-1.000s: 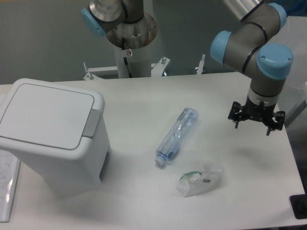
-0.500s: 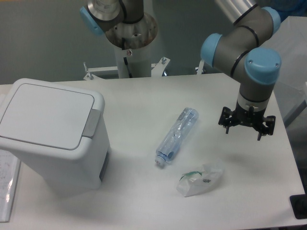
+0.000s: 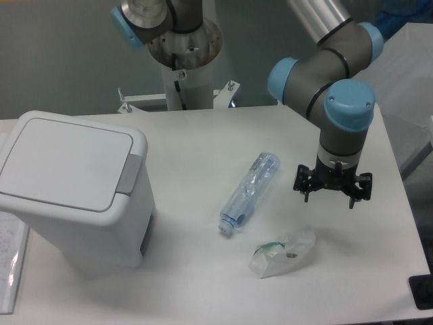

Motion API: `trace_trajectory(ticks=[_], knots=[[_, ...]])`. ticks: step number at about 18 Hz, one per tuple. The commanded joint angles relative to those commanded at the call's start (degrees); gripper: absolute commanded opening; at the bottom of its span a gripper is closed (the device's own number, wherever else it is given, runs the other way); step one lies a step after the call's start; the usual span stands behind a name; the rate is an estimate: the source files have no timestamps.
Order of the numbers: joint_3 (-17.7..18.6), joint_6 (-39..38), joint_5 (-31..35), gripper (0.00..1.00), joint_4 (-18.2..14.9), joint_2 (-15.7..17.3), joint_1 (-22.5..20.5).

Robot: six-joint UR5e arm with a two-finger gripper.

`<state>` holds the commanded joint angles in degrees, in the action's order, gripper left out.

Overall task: Open the trash can
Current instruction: 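Move the open gripper from its start pose toward the trash can, then swing the gripper over the bottle to the trash can's grey latch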

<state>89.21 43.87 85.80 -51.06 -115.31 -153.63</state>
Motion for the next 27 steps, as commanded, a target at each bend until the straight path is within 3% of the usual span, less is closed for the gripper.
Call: trace_trajectory(ticks=[4,9,12,18,25,27], knots=[[0.17,-5.63,-5.89,1.0,-0.09,0.09,0.96],[0.97,-8.27,-8.09,1.0,0.0,0.52,4.39],[0.88,-16.87,-14.94,1.0,0.0,2.02,4.66],[-2.72,-25.23,-24.09,1.0,0.52,4.22,7.29],[-2.38,-27.78,-25.06,1.0,0.44,11.94,13.26],[-0.28,-27.97,-26.82,1.0,0.44,14.49,14.24]])
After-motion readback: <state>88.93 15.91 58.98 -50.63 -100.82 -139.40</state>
